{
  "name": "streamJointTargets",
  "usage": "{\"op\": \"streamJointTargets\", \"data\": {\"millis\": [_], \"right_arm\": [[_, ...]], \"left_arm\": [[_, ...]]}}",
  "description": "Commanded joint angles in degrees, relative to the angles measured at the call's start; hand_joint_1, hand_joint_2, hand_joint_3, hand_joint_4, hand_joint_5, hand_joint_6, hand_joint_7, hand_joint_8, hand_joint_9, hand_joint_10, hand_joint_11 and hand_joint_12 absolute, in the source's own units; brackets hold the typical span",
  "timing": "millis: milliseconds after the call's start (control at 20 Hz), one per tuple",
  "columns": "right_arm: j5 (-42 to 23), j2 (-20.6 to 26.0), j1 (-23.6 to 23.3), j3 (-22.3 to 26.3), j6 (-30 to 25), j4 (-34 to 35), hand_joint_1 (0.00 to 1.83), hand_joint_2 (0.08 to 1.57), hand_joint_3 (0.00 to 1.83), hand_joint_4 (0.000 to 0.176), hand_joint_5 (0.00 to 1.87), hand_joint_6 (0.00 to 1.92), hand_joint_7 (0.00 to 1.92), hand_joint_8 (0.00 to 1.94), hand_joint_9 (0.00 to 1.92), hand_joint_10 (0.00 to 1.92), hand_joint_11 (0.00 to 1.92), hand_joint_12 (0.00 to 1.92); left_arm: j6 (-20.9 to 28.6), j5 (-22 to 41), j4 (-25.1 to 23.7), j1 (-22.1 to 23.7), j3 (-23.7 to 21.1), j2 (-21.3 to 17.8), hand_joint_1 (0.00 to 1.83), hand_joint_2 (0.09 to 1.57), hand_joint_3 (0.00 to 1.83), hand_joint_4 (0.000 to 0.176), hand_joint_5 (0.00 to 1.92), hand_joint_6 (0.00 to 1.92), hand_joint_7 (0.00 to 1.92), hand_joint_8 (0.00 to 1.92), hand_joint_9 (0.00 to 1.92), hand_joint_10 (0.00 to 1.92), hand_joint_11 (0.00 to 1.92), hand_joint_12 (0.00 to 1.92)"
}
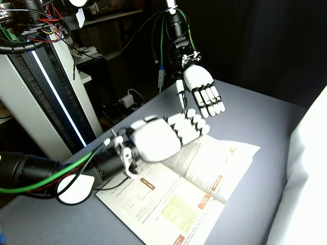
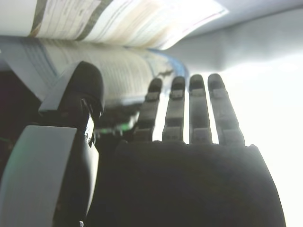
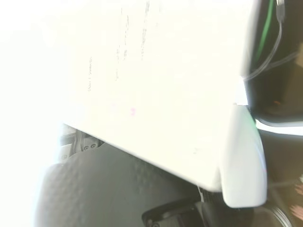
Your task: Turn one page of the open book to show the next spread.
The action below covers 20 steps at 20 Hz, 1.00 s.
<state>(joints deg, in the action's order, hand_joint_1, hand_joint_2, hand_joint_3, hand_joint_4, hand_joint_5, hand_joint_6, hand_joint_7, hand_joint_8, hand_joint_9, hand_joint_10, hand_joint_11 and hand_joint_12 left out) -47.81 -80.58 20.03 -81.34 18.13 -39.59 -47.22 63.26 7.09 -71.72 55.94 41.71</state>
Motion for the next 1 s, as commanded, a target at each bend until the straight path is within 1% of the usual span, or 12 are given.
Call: {"op": "streamJointTargets", "data": {"millis": [0, 50, 100, 150, 200, 300, 350, 400, 450, 650, 700, 950], "right_arm": [[-6.4, 0.75, -0.84, 0.24, -0.04, 3.09, 0.04, 1.2, 0.0, 0.0, 0.0, 0.0, 0.0, 0.0, 0.0, 0.0, 0.0, 0.0], [-6.48, 1.58, -1.34, 0.43, 0.03, 3.28, 0.04, 1.19, 0.0, 0.0, 0.0, 0.0, 0.0, 0.0, 0.0, 0.0, 0.0, 0.0], [-6.46, 2.58, -1.46, 0.7, 0.39, 3.81, 0.01, 1.19, 0.0, 0.0, 0.0, 0.0, 0.0, 0.0, 0.0, 0.0, 0.0, 0.0], [-6.18, 3.7, -1.46, 1.03, 0.7, 4.39, 0.0, 1.18, 0.0, 0.0, 0.0, 0.0, 0.0, 0.0, 0.0, 0.0, 0.0, 0.0], [-5.62, 5.24, -1.46, 1.52, 0.88, 4.63, 0.0, 1.16, 0.0, 0.0, 0.0, 0.0, 0.0, 0.0, 0.0, 0.0, 0.0, 0.0], [-4.67, 8.07, -1.46, 2.9, 1.86, 4.88, 0.0, 1.16, 0.0, 0.0, 0.0, 0.0, 0.0, 0.0, 0.0, 0.0, 0.0, 0.0], [-3.99, 8.98, -1.45, 4.15, 3.06, 5.21, 0.07, 1.29, 0.01, 0.0, 0.0, 0.0, 0.0, 0.0, 0.0, 0.0, 0.0, 0.0], [-3.47, 10.64, -1.45, 5.49, 4.05, 5.49, 0.01, 1.34, 0.02, 0.0, 0.0, 0.0, 0.0, 0.0, 0.0, 0.0, 0.0, 0.0], [-3.06, 12.38, -1.44, 6.42, 4.44, 5.67, 0.0, 1.34, 0.02, 0.0, 0.0, 0.0, 0.0, 0.0, 0.0, 0.0, 0.0, 0.0], [-2.91, 15.64, 0.49, 8.04, 4.78, 7.27, 0.0, 1.38, 0.03, 0.0, 0.0, 0.0, 0.0, 0.0, 0.0, 0.0, 0.0, 0.0], [-2.91, 15.68, 0.49, 8.17, 5.29, 7.31, 0.0, 1.32, 0.0, 0.0, 0.0, 0.0, 0.0, 0.0, 0.0, 0.0, 0.0, 0.0], [-2.82, 14.95, 0.47, 7.42, 6.49, 7.35, 0.0, 1.29, 0.0, 0.0, 0.0, 0.0, 0.0, 0.0, 0.0, 0.0, 0.0, 0.0]], "left_arm": [[-0.02, 6.7, 1.16, 0.13, 0.38, 0.1, 0.0, 1.5, 0.01, 0.0, 0.0, 0.0, 0.0, 0.0, 0.0, 0.0, 0.02, 0.01], [-0.02, 6.86, 1.16, 0.14, 0.4, 0.11, 0.06, 1.52, 0.0, 0.0, 0.0, 0.0, 0.0, 0.0, 0.01, 0.0, 0.0, 0.2], [-0.02, 6.99, 1.18, 0.16, 0.4, 0.1, 0.28, 1.49, 0.0, 0.021, 0.03, 0.01, 0.0, 0.0, 0.0, 0.0, 0.0, 0.04], [-0.01, 7.04, 1.2, 0.2, 0.34, 0.09, 0.32, 1.47, 0.0, 0.04, 0.04, 0.01, 0.0, 0.0, 0.0, 0.0, 0.0, 0.01], [-0.01, 7.19, 1.3, 0.2, 0.24, 0.08, 0.29, 1.47, 0.0, 0.046, 0.03, 0.0, 0.0, 0.0, 0.0, 0.0, 0.0, 0.0], [-0.01, 7.38, 1.38, 0.2, 0.09, 0.08, 0.24, 1.47, 0.0, 0.04, 0.03, 0.0, 0.0, 0.0, 0.0, 0.0, 0.0, 0.0], [-0.01, 7.63, 1.43, 0.2, 0.0, 0.05, 0.23, 1.47, 0.0, 0.039, 0.04, 0.01, 0.0, 0.0, 0.0, 0.0, 0.0, 0.0], [-0.01, 7.95, 1.53, 0.18, -0.11, 0.0, 0.23, 1.47, 0.0, 0.044, 0.03, 0.0, 0.0, 0.0, 0.0, 0.0, 0.0, 0.0], [-0.01, 8.11, 1.55, 0.18, -0.2, -0.05, 0.22, 1.47, 0.0, 0.026, 0.04, 0.01, 0.0, 0.0, 0.0, 0.0, 0.0, 0.0], [-0.02, 8.38, 1.93, 0.11, -0.34, 0.11, 0.25, 1.47, 0.0, 0.02, 0.06, 0.01, 0.0, 0.0, 0.0, 0.0, 0.0, 0.0], [-0.02, 8.39, 2.01, 0.09, -0.34, 0.18, 0.32, 1.46, 0.0, 0.0, 0.1, 0.02, 0.0, 0.0, 0.0, 0.0, 0.0, 0.0], [-0.02, 8.42, 1.98, 0.12, -0.09, 0.51, 0.28, 1.46, 0.0, 0.013, 0.1, 0.0, 0.0, 0.0, 0.0, 0.0, 0.0, 0.0]]}}
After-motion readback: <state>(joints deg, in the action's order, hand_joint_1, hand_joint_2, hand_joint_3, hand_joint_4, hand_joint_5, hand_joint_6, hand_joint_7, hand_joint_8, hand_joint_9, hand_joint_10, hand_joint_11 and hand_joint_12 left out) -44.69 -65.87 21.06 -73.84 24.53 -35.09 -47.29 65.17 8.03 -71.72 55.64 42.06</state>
